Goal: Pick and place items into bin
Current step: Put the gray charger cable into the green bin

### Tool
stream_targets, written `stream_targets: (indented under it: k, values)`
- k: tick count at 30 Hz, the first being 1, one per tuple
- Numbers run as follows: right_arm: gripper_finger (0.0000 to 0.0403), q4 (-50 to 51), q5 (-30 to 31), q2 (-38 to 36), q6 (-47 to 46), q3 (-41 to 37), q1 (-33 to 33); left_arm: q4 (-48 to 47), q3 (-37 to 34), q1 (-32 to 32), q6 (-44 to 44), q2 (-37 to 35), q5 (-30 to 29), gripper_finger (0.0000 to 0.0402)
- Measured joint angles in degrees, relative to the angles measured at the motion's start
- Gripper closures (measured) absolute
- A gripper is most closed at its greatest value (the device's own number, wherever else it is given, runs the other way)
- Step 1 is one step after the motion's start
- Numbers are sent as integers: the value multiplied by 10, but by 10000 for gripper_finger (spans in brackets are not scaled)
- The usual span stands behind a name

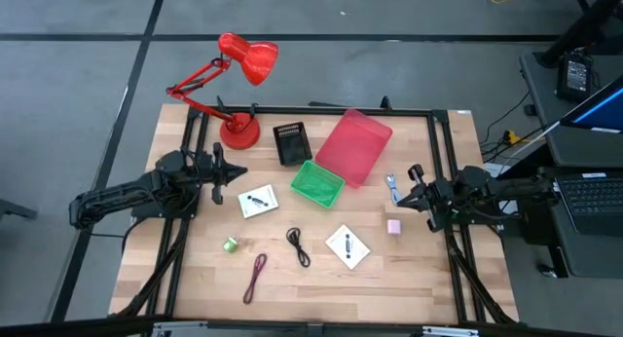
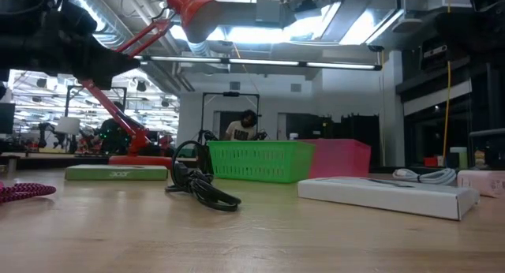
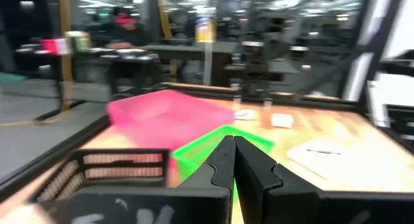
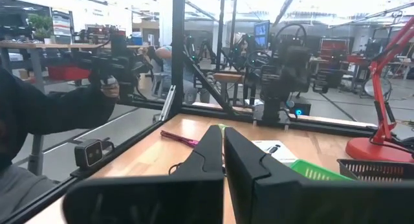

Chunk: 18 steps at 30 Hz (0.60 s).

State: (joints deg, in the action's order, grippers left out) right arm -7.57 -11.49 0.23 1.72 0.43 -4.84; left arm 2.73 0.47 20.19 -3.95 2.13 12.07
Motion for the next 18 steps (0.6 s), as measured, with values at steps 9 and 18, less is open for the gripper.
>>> stream_targets:
  k: [9, 18]
  values:
    - [402, 3, 6, 0, -10, 0, 0, 3, 0, 0, 2, 0, 26, 398]
    - [402, 61, 113, 4, -28, 0, 1, 3, 0, 0, 2, 0, 26, 398]
